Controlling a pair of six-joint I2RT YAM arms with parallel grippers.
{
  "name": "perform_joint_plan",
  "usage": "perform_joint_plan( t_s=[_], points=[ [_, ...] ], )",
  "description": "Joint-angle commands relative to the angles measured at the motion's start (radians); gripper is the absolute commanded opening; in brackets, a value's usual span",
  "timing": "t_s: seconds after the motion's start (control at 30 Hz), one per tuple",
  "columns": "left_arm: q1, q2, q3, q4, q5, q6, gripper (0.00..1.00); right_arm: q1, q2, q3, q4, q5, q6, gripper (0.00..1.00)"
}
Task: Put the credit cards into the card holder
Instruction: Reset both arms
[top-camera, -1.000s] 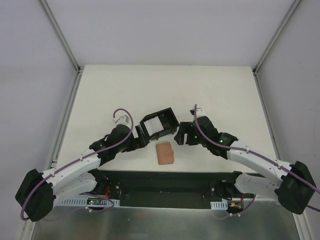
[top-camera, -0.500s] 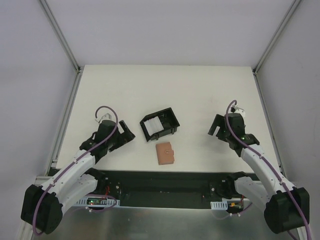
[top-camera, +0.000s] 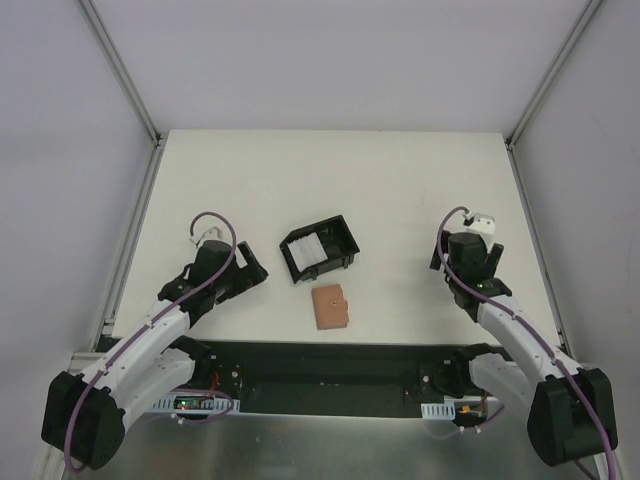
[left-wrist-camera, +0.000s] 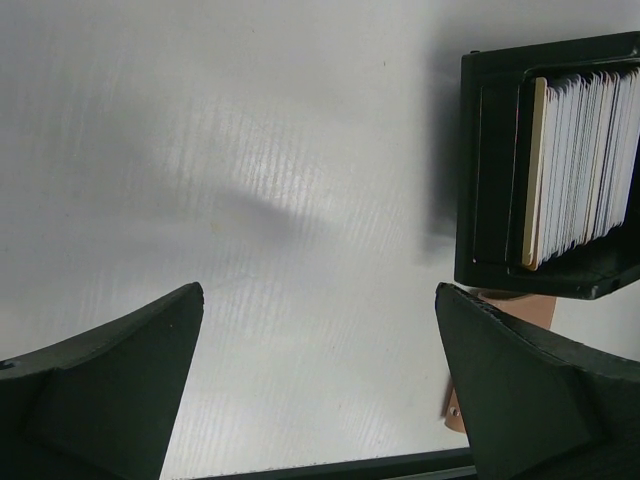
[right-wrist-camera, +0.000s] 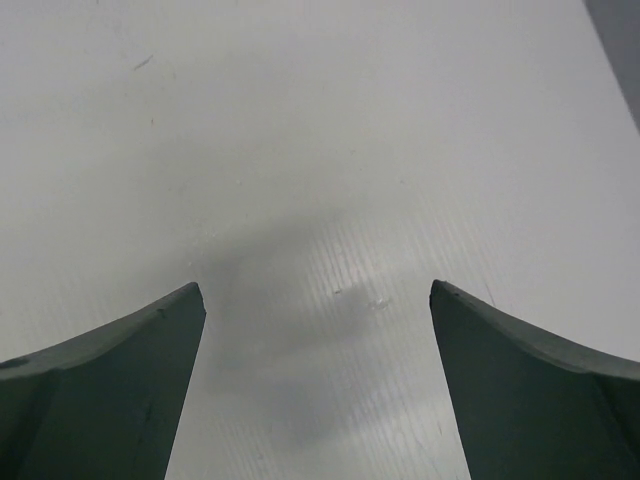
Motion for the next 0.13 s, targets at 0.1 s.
perform_joint_plan(
  t_s=[0.1],
  points=[
    [0.005, -0.050, 0.024, -0.004, -0.095, 0.018, 0.99, -0.027, 0.086, -0.130, 0.443, 0.098, -0.192, 0.96]
  ],
)
